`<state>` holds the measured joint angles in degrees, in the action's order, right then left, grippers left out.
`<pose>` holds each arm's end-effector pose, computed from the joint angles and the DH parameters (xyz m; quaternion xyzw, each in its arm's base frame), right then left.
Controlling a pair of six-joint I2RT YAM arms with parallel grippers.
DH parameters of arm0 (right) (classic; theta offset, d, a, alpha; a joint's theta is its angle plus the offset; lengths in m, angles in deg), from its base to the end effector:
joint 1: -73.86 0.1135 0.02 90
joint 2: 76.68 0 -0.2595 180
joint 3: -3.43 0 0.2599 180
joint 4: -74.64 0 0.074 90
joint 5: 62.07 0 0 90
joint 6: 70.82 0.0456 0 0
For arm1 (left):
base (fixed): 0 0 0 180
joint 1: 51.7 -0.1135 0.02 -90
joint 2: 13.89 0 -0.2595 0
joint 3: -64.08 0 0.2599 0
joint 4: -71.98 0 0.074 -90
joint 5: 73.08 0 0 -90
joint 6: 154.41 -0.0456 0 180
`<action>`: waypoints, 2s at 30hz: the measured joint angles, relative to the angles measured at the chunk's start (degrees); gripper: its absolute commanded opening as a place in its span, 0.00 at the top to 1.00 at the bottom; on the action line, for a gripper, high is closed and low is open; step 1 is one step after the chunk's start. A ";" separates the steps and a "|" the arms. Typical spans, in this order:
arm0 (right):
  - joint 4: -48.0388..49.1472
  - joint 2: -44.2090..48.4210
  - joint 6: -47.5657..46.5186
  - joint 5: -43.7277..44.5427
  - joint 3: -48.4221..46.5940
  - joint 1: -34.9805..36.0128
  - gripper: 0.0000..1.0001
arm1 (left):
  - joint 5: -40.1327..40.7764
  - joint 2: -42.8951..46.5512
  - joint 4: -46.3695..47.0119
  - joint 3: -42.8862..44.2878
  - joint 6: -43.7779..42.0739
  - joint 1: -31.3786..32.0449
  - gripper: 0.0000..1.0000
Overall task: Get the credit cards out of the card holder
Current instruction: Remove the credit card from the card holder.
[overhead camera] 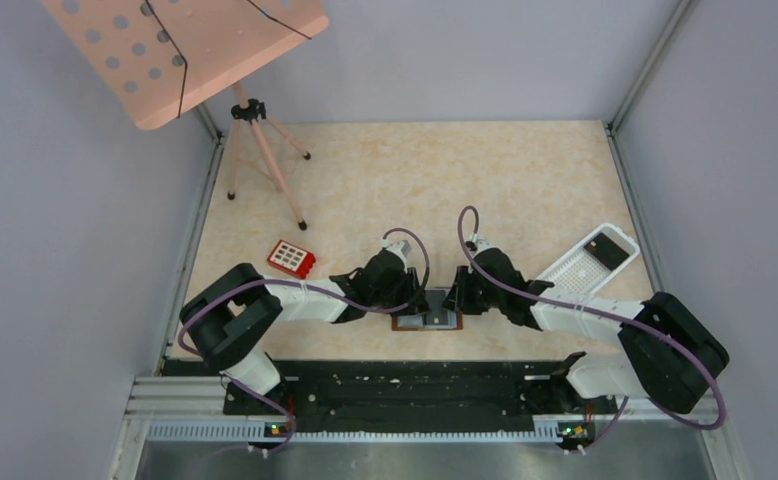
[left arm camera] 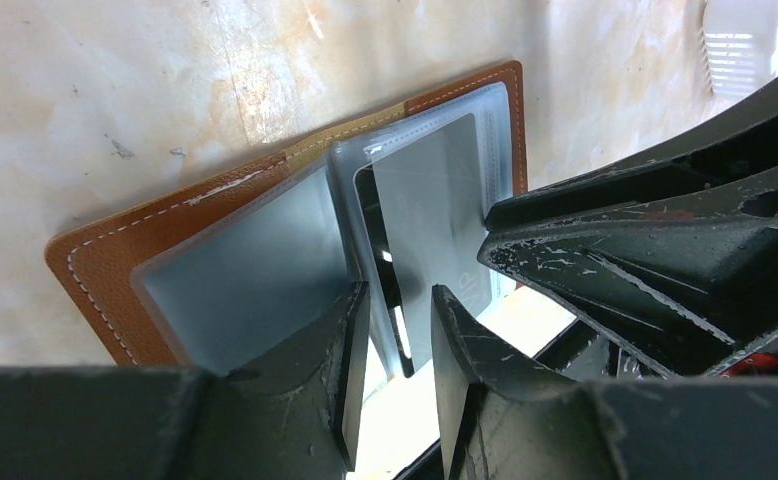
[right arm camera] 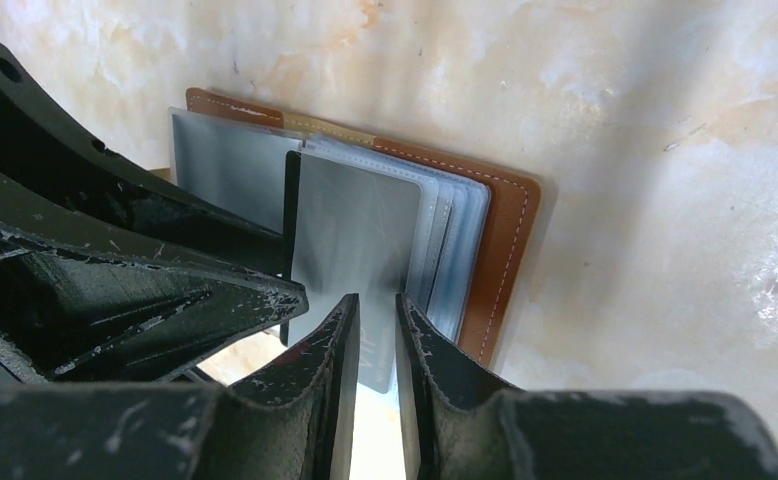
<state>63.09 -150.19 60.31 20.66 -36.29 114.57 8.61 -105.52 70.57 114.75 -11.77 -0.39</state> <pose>0.1828 0.1649 0.1330 -0.0207 0.9232 0.2927 0.2481 0.1897 -0.2474 0.1222 0.0187 0.9127 -0.3581 0.1959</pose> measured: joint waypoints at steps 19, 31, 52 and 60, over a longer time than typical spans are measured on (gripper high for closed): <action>2.25 -0.59 1.55 0.02 0.87 0.04 0.85 | -1.14 0.00 0.59 -0.33 0.55 0.00 0.75; 3.65 -0.68 2.58 0.63 1.60 0.07 0.87 | -2.95 3.08 1.33 -1.88 3.45 -1.25 1.00; 3.96 -1.01 2.43 0.70 1.64 0.04 0.90 | -8.85 3.98 7.41 -7.15 4.44 -4.02 1.00; 3.96 -1.01 2.40 0.72 1.64 0.04 0.91 | -10.32 3.82 10.60 -8.31 4.63 -4.13 0.87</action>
<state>67.05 -151.20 62.71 21.38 -34.65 114.61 -1.71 -101.70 81.17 106.44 -7.14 -4.52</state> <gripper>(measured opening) 0.098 0.062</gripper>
